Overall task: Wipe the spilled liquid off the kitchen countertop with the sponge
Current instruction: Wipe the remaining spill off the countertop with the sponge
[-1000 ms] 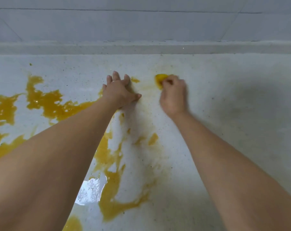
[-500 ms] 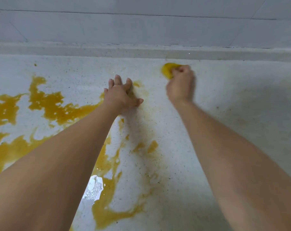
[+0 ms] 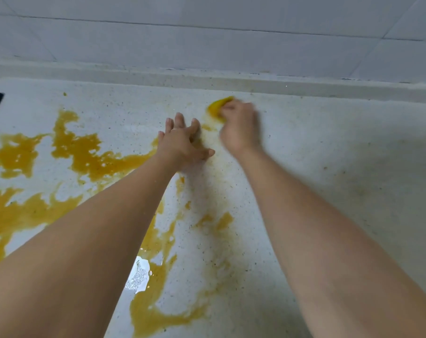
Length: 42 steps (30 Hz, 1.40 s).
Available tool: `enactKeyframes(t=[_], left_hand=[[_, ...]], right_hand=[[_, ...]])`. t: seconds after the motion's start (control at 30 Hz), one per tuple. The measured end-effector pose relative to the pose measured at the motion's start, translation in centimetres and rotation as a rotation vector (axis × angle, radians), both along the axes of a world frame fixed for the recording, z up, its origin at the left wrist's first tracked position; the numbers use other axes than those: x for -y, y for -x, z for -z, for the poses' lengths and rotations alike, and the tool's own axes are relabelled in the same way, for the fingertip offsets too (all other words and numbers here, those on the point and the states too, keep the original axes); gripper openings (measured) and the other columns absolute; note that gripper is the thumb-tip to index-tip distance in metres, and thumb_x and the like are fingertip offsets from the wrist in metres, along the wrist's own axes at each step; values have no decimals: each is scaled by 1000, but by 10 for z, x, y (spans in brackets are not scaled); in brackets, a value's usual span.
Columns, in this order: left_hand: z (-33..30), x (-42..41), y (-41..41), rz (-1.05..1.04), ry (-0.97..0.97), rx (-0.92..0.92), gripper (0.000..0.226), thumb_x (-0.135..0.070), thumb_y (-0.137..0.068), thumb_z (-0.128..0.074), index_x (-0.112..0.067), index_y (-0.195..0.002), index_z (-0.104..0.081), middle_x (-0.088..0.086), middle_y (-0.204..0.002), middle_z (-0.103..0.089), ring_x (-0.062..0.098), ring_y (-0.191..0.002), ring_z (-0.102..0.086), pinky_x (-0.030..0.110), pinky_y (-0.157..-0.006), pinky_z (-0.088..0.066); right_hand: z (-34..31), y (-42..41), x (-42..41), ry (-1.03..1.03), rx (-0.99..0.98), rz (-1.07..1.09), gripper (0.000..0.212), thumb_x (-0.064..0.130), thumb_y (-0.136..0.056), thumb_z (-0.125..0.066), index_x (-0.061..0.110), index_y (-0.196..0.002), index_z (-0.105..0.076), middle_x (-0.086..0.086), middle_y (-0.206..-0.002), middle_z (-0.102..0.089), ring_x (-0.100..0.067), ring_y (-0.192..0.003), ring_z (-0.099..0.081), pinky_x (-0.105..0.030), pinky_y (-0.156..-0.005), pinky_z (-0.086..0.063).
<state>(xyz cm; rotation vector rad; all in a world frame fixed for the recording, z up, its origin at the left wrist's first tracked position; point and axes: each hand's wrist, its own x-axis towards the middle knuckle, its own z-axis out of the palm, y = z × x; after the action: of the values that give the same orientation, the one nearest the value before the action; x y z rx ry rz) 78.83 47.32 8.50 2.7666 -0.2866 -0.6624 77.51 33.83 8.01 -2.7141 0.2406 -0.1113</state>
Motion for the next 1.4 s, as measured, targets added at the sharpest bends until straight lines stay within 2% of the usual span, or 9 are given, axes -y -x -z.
enactKeyframes(t=[0.07,0.23,0.4,0.6,0.8,0.97,1.13,1.3,1.4], left_hand=[[-2,1,1,-8,1,8,79,-45,-83,-63,-24,-148,-25,8,-159,6,28,-146,7,46,-118,-4],[-5,-7,5,54,-37,-6,82,-50,-88,-55,-24,-151,-10,9,-159,8,29,-146,9,46,-117,-3],[-10,-38,24,-11,-31,57,71,-37,-96,-47,-21,-152,-6,9,-159,8,30,-146,9,46,-116,1],[-5,-68,54,10,-118,41,72,-44,-94,-47,-20,-152,-10,11,-159,10,31,-146,9,46,-117,-2],[-1,-71,69,45,-75,29,73,-47,-95,-44,-19,-152,-7,11,-159,8,33,-145,8,47,-116,-3],[-1,-71,68,53,-67,36,72,-47,-95,-44,-19,-152,-9,10,-159,7,33,-146,7,47,-117,-5],[0,-72,67,72,-64,55,73,-50,-94,-44,-19,-152,-11,11,-159,6,34,-145,6,48,-117,-5],[-9,-80,71,101,-66,6,76,-51,-93,-46,-20,-152,-9,12,-159,8,34,-145,7,46,-117,-8],[-11,-90,88,115,-55,35,77,-50,-92,-48,-20,-152,-10,12,-158,9,35,-145,7,48,-116,-7]], right_hand=[[4,12,-13,-25,18,-179,40,-3,-80,-50,9,-117,-62,-7,-129,-54,-28,-114,-42,-28,-96,-31],[10,35,57,94,31,309,41,-5,-78,-43,6,-112,-63,-12,-125,-55,-31,-109,-46,-30,-87,-36],[7,65,-43,-41,160,-197,34,3,-61,-45,3,-80,-73,-16,-90,-69,-41,-78,-58,-32,-74,-44],[3,86,19,53,0,279,35,4,-75,-44,2,-101,-68,-20,-113,-60,-37,-103,-53,-35,-87,-38],[5,133,-69,-105,160,-104,34,4,-67,-41,0,-82,-71,-20,-89,-67,-38,-78,-59,-32,-75,-44],[0,150,-22,-33,26,456,35,-4,-79,-45,0,-107,-65,-19,-116,-58,-34,-107,-51,-30,-90,-37],[8,154,-89,-114,137,-12,34,2,-67,-45,0,-90,-70,-19,-95,-66,-39,-83,-58,-39,-80,-47],[2,176,-23,7,13,519,36,-3,-77,-46,1,-107,-65,-22,-115,-57,-37,-106,-52,-35,-92,-39],[3,176,-78,-57,69,274,36,2,-73,-45,0,-99,-69,-21,-108,-61,-37,-99,-54,-35,-87,-41]])
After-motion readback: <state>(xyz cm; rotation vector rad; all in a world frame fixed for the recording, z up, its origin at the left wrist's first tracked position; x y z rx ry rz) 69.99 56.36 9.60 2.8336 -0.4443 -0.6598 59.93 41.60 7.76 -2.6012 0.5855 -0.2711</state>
